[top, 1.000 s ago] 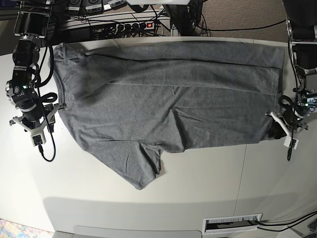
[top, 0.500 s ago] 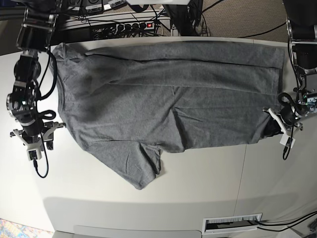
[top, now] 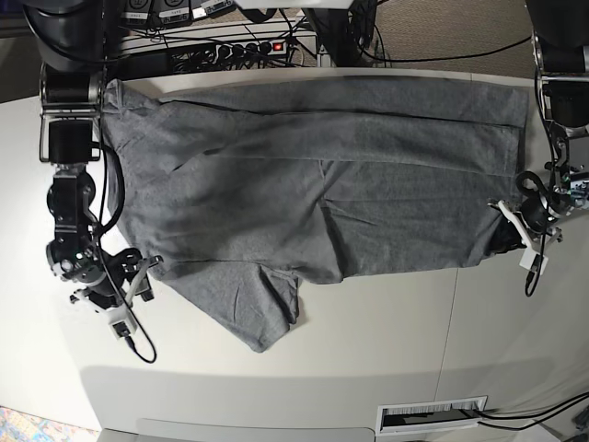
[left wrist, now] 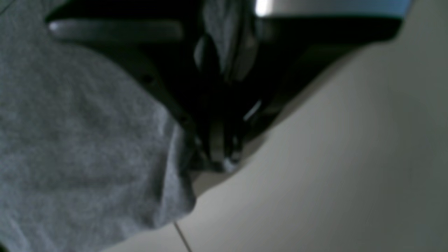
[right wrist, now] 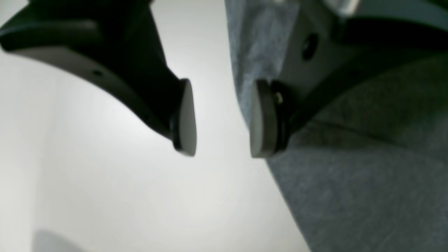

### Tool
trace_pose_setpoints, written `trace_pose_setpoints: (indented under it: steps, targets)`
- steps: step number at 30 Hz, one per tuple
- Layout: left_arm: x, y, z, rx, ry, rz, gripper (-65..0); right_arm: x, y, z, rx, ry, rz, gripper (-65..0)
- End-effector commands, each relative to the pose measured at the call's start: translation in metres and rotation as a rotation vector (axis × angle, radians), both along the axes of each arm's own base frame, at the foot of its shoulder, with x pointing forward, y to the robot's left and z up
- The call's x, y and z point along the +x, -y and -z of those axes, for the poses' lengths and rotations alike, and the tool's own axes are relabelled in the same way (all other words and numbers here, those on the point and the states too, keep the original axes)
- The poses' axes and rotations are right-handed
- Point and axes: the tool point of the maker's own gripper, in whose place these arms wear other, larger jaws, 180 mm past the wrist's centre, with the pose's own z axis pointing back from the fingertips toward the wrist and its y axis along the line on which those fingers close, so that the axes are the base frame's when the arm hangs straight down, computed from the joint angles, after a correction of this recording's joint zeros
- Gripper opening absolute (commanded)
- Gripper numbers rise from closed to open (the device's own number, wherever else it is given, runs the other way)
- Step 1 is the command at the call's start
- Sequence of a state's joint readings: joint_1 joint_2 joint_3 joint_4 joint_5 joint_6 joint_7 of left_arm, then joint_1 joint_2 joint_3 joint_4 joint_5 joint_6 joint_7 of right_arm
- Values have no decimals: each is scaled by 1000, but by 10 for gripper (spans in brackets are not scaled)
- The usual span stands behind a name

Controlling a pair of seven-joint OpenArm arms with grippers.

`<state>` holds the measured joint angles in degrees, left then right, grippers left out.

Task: Fold the T-shirt properly
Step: 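Grasp the side edge with the left gripper, move right gripper toward sleeve, then pull the sleeve end with the right gripper, stretching the shirt between grippers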

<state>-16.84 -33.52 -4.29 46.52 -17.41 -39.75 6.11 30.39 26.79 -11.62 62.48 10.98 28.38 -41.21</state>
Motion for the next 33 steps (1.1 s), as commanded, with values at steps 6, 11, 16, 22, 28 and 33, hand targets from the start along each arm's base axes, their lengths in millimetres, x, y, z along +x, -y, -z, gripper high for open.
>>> trace_pose_setpoints:
  steps: [6, 11, 16, 22, 28, 33]
  targets:
    - [11, -9, -20, 2, 55, -6, -650, 14, 19, 4, 23, -2, 41, -388]
    - [11, -9, -20, 2, 55, -6, -650, -2, 15, 41, 66, -104, 39, -388]
    - [11, -9, -20, 3, 55, -6, -650, -15, 9, 62, 93, -183, 44, -398]
    - [11, -10, -20, 4, 56, -7, -650, -25, 3, 66, 143, -260, 61, -650]
    - [17, -22, -40, -15, 101, -29, -650, -19, 12, 41, 94, -231, 54, -650]
    - [18, -40, -59, 20, 129, -33, -650, -11, 12, 1, 176, -173, 69, -650]
